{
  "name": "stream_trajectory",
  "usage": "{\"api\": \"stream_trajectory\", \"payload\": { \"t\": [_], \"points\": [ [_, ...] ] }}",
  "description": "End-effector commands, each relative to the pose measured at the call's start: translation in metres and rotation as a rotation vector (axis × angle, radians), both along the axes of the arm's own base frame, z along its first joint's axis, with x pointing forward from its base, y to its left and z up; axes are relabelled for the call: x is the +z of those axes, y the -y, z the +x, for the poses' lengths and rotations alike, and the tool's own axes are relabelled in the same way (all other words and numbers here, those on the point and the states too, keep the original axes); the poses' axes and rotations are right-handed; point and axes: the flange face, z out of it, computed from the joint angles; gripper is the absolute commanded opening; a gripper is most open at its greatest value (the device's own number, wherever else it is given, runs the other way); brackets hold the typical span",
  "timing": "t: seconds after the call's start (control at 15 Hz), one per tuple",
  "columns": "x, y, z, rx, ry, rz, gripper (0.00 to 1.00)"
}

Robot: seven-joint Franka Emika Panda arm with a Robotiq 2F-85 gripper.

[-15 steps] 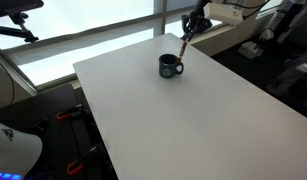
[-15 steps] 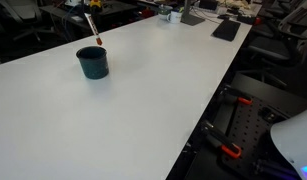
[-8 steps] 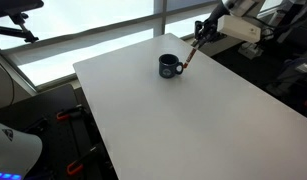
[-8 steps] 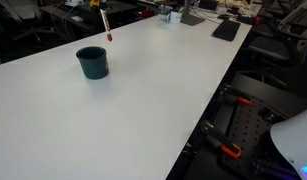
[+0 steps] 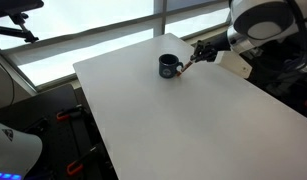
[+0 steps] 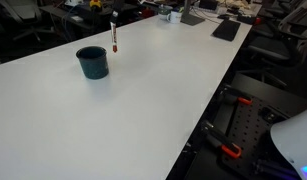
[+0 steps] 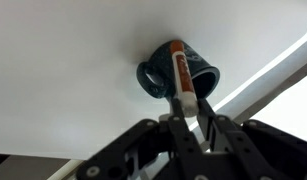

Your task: Remove the marker from the cup and put it on the table

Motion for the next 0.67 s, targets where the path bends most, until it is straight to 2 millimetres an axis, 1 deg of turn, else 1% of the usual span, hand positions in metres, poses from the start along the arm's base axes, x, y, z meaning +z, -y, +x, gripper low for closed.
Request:
{"api": "stream_trajectory", "payload": {
  "t": [0.0,0.13,0.33,0.53,0.6],
  "points": [
    [-0.013,0.013,-0.003,-0.053,-0.039,0.039,0.05],
    [-0.022,0.019,-0.005,-0.077,-0.057,0.038,0.05],
    [-0.029,0.025,-0.007,-0.117,-0.091,0.022,0.05],
    [-0.036,0.032,-0.008,-0.201,-0.157,0.001,0.05],
    [-0.038,0.033,-0.009,-0.213,-0.183,0.002,0.47]
  ]
}}
